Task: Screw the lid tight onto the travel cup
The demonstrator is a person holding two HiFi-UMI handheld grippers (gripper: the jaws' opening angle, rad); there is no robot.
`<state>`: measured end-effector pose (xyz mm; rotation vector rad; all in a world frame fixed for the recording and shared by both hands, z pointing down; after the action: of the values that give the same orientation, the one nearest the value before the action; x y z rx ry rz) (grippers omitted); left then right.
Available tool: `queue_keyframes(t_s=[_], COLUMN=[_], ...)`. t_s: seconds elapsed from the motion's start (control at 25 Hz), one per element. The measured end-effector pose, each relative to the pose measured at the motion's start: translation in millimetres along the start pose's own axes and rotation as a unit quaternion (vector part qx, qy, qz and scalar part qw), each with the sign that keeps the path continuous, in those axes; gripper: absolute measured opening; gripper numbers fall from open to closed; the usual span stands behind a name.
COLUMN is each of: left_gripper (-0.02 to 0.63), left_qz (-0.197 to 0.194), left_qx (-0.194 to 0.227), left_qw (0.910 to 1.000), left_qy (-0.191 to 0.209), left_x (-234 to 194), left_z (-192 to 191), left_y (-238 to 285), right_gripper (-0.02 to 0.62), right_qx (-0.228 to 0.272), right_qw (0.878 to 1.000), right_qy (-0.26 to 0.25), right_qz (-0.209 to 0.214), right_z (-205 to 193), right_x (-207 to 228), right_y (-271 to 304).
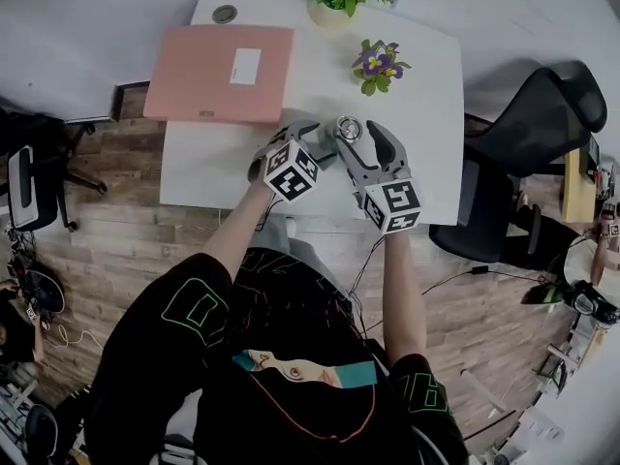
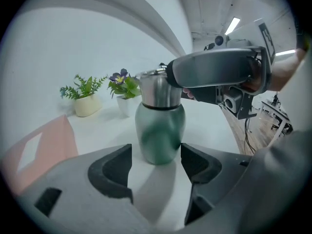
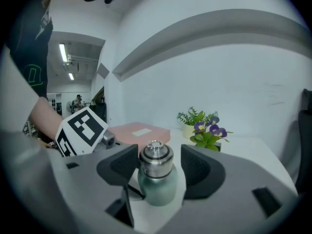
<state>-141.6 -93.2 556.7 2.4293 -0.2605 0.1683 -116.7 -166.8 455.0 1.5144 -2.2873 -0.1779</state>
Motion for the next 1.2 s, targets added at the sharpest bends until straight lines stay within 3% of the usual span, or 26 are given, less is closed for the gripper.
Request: queue_keyframes(t_s=[0.12, 0.2, 0.32, 0.48, 0.6, 0.72, 0.84, 1.04, 1.2], left_gripper=[0.324, 0.324, 0.267, 0.195, 0.133, 0.066, 0.035, 0.018, 0.000], left_qz=[0.016, 0.034, 0.088, 0.173, 0.229, 0.270, 0.293, 0.315, 0.356], left_qx=[0.024, 0.044, 0.087, 0.142, 0.187, 0.226, 0.240, 0.270, 0.294], left_qw=[0.9994, 0.9977, 0.9908, 0.9723, 0.9524, 0.9324, 0.9238, 0.9099, 0.8870], left_qy=[-0.020, -0.038, -0.054, -0.067, -0.074, -0.081, -0.057, 0.006, -0.004], left_x=[-6, -13, -34, -68, -86, -97, -105, -108, -119], left_z=[7, 13, 27, 56, 81, 101, 118, 154, 171], left_y=[-22, -41, -71, -113, -142, -164, -184, -223, -245], right_gripper=[0.268, 0.224, 0.161, 0.070, 0.005, 0.005, 0.005, 0.005, 0.005], right_qx=[0.017, 0.038, 0.072, 0.106, 0.117, 0.119, 0.138, 0.165, 0.172], right_qw=[1.000, 0.999, 0.996, 0.992, 0.990, 0.987, 0.982, 0.976, 0.976], right_qy=[0.001, 0.011, 0.030, 0.039, 0.034, 0.024, 0.025, 0.023, 0.051], right_qz=[-0.007, -0.018, -0.037, -0.052, -0.070, -0.108, -0.127, -0.140, -0.123], right_z=[11, 21, 36, 56, 69, 85, 106, 138, 155], right_x=[-4, -5, -3, -2, -2, 3, 3, -1, -8], right_y=[-9, -16, -24, -30, -32, -31, -30, -38, -38])
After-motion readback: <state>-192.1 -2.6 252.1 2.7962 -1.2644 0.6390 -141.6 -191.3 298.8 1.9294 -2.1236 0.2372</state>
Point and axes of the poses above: the fingertips, and each gripper's own axes: y forward along the fingers, x to its right, z out of its top, the point moved 5 cm from there along -y, backward along the fingers, and after that the axes turned 15 degrees about y, right-handed, at the moved point
